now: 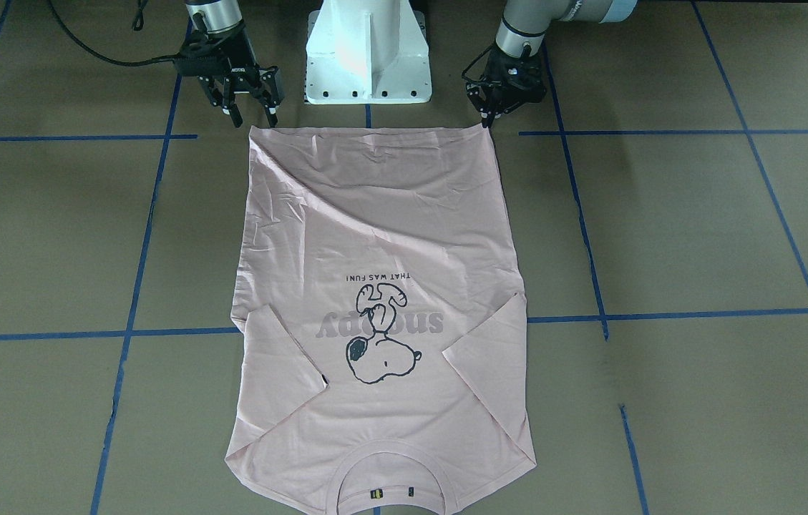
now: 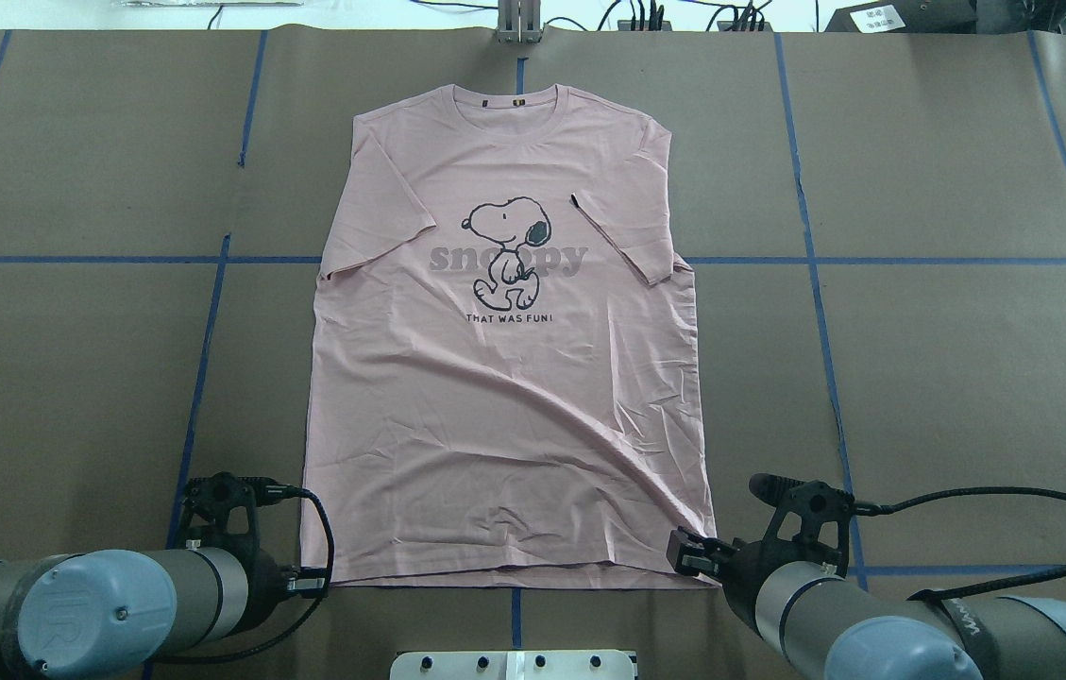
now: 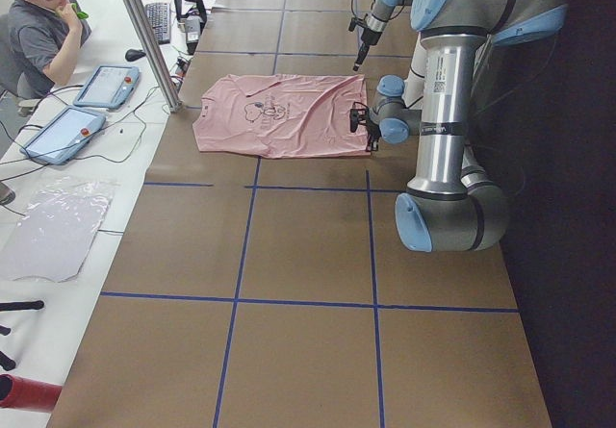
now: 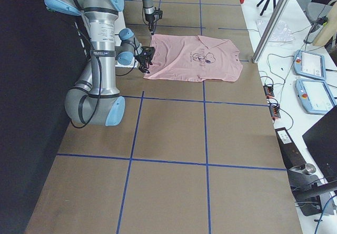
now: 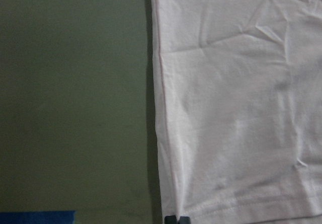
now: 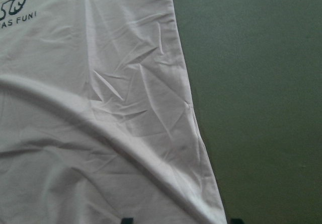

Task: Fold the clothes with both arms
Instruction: 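Grasp the hem corners with both grippers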

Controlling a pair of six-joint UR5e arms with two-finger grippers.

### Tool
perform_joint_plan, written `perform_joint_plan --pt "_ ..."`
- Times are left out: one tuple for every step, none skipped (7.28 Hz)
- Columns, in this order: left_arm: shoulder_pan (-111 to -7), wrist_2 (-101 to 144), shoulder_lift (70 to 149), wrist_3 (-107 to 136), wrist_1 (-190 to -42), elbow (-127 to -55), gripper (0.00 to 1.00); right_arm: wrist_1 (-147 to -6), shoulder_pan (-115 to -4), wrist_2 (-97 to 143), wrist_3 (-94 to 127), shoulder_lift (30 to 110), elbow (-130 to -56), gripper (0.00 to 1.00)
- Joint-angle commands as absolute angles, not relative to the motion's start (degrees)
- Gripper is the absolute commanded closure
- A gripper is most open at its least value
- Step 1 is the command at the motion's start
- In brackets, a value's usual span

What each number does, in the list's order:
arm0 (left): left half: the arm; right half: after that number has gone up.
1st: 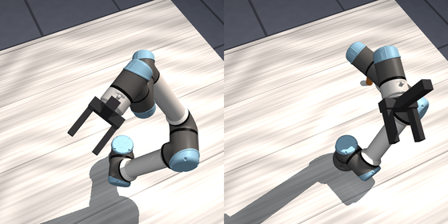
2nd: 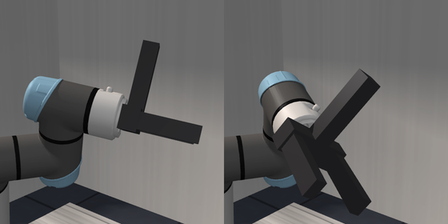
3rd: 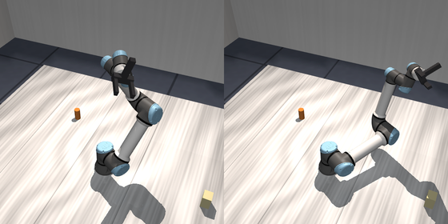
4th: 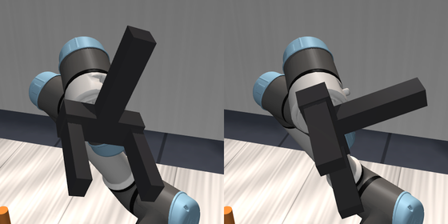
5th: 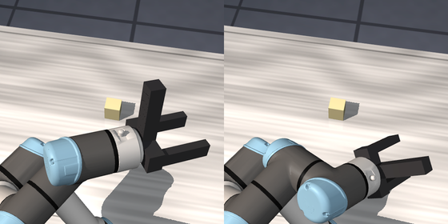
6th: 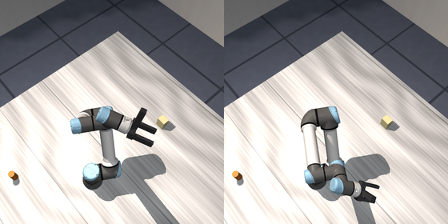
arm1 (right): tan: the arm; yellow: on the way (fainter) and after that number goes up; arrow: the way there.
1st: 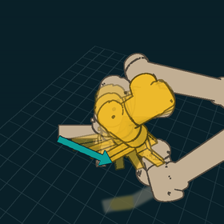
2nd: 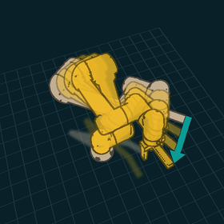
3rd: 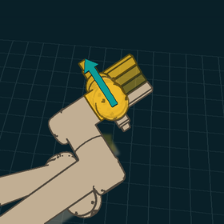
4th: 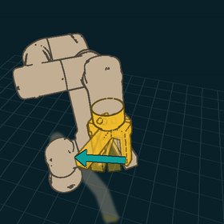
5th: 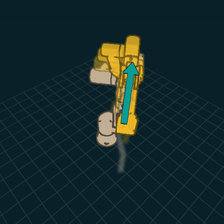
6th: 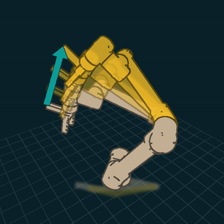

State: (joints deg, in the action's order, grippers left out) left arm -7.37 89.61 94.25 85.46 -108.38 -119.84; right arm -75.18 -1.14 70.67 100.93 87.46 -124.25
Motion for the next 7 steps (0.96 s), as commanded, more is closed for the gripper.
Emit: perform_joint_plan --pt "-7.38 89.65 94.39 85.6 -108.37 -119.97 1.0 -75.15 0.88 69.26 102.83 87.63 -121.57 0.4" --pt "-7.38 89.65 94.39 85.61 -108.37 -119.97 1.0 -75.15 1.14 69.17 102.83 87.8 -120.42 0.4" --pt "-7.3 89.65 94.39 85.61 -108.46 -119.97 1.0 -75.15 1.49 69.17 102.83 87.89 -120.41 0.41" --pt "-7.29 89.65 94.39 85.69 -108.46 -119.97 1.0 -75.23 1.58 68.82 102.83 87.89 -120.24 0.43" --pt "-7.29 89.65 94.57 85.69 -108.46 -119.97 1.0 -75.23 1.58 68.73 102.83 87.8 -120.23 0.45" --pt "-7.29 89.65 94.57 85.69 -108.46 -119.97 1.0 -75.23 1.58 68.73 102.83 87.8 -120.06 0.48" --pt "-7.29 89.65 94.66 85.69 -108.46 -119.97 1.0 -75.15 1.67 68.64 102.83 87.8 -119.54 0.48"
